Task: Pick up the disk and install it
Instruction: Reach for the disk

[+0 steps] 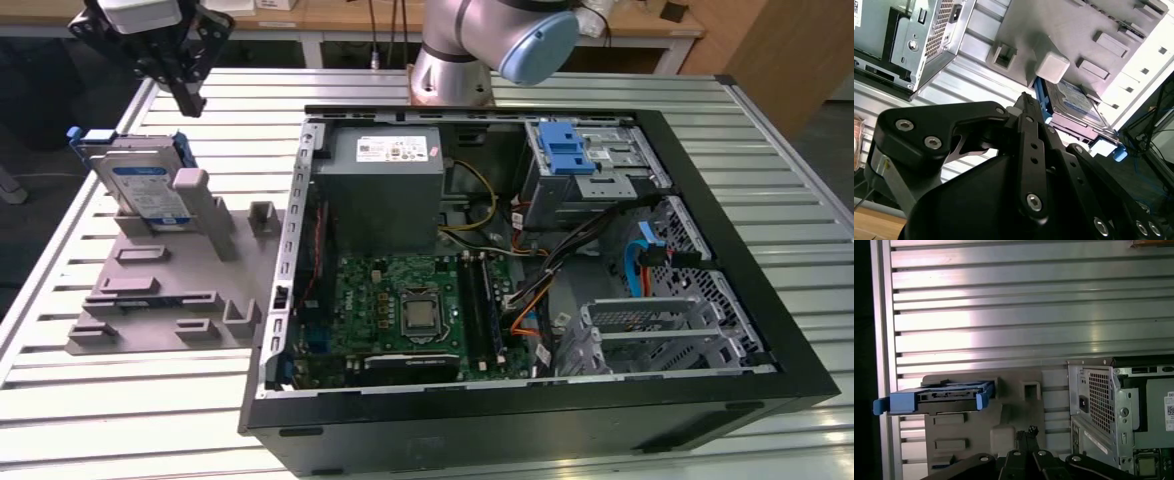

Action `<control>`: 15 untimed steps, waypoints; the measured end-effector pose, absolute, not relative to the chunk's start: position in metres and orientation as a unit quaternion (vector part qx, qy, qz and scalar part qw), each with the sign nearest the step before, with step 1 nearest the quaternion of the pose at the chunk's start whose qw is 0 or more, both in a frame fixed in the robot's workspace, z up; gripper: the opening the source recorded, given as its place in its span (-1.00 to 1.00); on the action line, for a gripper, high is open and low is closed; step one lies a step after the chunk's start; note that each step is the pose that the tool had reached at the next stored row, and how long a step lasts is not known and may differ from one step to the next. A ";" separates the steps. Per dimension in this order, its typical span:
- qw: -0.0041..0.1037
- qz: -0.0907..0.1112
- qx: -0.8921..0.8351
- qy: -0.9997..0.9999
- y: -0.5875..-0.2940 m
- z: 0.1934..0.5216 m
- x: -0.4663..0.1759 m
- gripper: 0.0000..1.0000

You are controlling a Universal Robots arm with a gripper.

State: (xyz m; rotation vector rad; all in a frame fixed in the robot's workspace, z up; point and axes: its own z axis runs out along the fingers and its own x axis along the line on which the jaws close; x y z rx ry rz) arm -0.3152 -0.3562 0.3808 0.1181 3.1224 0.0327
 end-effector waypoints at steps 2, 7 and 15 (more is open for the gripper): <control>0.008 0.010 0.038 0.999 -0.356 0.381 -0.317 -0.79; 0.008 0.010 0.038 0.999 -0.355 0.380 -0.323 -0.79; 0.007 0.010 0.038 0.999 -0.354 0.379 -0.331 -0.79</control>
